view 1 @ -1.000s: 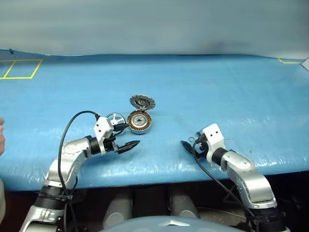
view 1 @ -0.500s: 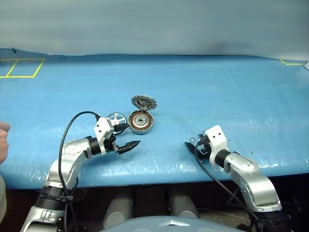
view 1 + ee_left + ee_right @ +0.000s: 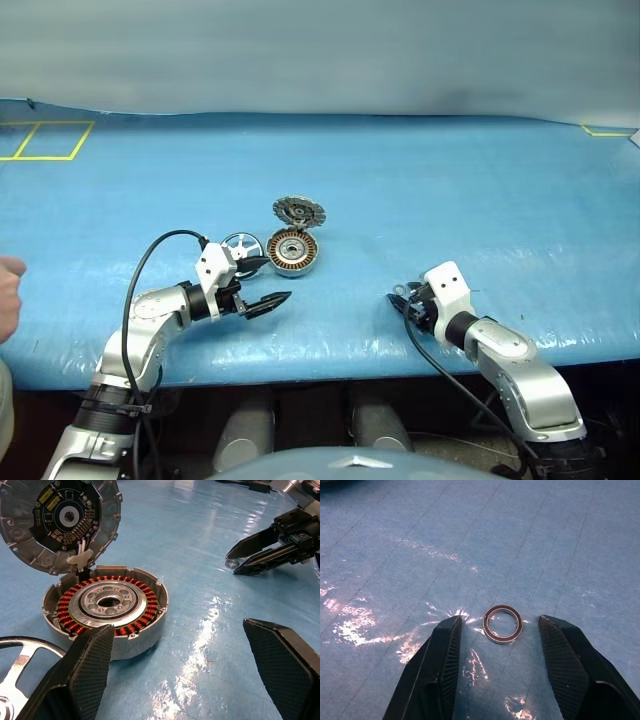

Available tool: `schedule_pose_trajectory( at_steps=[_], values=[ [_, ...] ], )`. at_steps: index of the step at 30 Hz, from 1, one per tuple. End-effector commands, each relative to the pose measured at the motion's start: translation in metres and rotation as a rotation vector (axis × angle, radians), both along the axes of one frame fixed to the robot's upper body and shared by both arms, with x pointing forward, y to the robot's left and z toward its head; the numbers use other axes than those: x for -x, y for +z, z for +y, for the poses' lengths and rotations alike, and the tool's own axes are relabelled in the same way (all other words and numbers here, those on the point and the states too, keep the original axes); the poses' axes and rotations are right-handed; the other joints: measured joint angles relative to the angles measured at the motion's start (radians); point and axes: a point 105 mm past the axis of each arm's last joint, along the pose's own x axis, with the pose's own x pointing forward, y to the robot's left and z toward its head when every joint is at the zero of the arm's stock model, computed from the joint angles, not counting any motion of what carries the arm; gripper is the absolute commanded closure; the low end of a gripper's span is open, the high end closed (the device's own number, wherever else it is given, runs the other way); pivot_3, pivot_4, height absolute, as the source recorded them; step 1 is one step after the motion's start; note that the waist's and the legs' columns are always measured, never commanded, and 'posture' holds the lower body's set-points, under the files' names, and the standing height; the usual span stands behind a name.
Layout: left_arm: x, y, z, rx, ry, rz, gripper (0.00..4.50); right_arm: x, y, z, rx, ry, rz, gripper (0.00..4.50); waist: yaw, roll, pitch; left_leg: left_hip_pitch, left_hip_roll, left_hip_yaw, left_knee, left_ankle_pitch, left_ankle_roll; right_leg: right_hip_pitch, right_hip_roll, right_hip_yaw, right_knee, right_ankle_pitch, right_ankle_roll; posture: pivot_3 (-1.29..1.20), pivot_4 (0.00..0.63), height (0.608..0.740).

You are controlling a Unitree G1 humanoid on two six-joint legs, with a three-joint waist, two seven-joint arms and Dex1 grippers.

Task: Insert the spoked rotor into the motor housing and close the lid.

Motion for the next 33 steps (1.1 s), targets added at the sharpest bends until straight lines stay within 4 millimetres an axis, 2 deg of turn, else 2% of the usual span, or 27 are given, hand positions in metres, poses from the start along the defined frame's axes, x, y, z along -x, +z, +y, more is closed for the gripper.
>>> schedule_pose_trajectory(
  at_steps=[1, 4, 7, 11, 12, 16, 21, 25, 33],
  values=[
    [-0.001, 0.008, -0.002, 0.003, -0.013, -0.042, 0.0, 0.006, -0.011, -0.004, 0.022, -0.015, 0.058, 1.85, 0.0, 0.0, 0.0, 0.0, 0.0, 0.0, 0.0, 0.0, 0.0, 0.0, 0.0, 0.0, 0.0, 0.0, 0.0, 0.0, 0.15, 0.74],
    [-0.001, 0.008, -0.002, 0.005, -0.012, -0.041, 0.0, 0.007, -0.012, -0.003, 0.019, -0.01, 0.066, 1.85, 0.0, 0.0, 0.0, 0.0, 0.0, 0.0, 0.0, 0.0, 0.0, 0.0, 0.0, 0.0, 0.0, 0.0, 0.0, 0.0, 0.15, 0.74],
    [-0.001, 0.008, -0.002, 0.005, -0.012, -0.042, 0.0, 0.007, -0.012, -0.003, 0.019, -0.013, 0.069, 2.32, 0.0, 0.0, 0.0, 0.0, 0.0, 0.0, 0.0, 0.0, 0.0, 0.0, 0.0, 0.0, 0.0, 0.0, 0.0, 0.0, 0.15, 0.74],
    [-0.001, 0.008, -0.002, 0.005, -0.012, -0.042, 0.0, 0.005, -0.012, -0.004, 0.028, -0.019, 0.065, 3.65, 0.0, 0.0, 0.0, 0.0, 0.0, 0.0, 0.0, 0.0, 0.0, 0.0, 0.0, 0.0, 0.0, 0.0, 0.0, 0.0, 0.15, 0.74],
    [-0.001, 0.007, -0.002, 0.004, -0.012, -0.04, 0.0, 0.005, -0.012, -0.003, 0.027, -0.016, 0.065, 3.76, 0.0, 0.0, 0.0, 0.0, 0.0, 0.0, 0.0, 0.0, 0.0, 0.0, 0.0, 0.0, 0.0, 0.0, 0.0, 0.0, 0.15, 0.74],
    [0.0, 0.006, -0.002, 0.006, -0.012, -0.036, 0.0, 0.003, -0.008, 0.0, 0.024, -0.008, 0.05, 3.76, -0.001, -0.001, 0.0, 0.0, 0.0, 0.0, 0.0, 0.0, 0.0, 0.0, 0.0, 0.0, 0.0, 0.0, 0.0, 0.0, 0.15, 0.74],
    [0.002, 0.007, 0.0, 0.012, -0.015, -0.04, 0.0, -0.003, 0.007, 0.012, -0.01, 0.042, -0.005, 3.76, -0.004, -0.001, 0.0, 0.0, 0.0, 0.001, 0.0, 0.0, 0.0, 0.0, 0.0, 0.0, 0.0, 0.0, 0.0, 0.0, 0.15, 0.74],
    [0.004, 0.01, 0.004, 0.028, -0.011, -0.044, 0.0, -0.01, 0.037, 0.05, -0.11, 0.189, -0.095, 3.76, -0.011, 0.0, 0.0, 0.0, 0.0, 0.001, 0.0, 0.0, 0.0, -0.002, 0.001, 0.0, 0.0, 0.0, 0.0, 0.0, 0.15, 0.74],
    [0.005, 0.012, 0.011, 0.039, 0.015, -0.061, 0.0, -0.018, 0.059, 0.107, -0.16, 0.409, -0.154, 3.76, -0.011, 0.0, 0.0, -0.001, 0.0, 0.0, -0.001, -0.001, 0.0, -0.002, 0.0, -0.002, 0.0, 0.0, 0.0, 0.0, 0.15, 0.74]
  ],
)
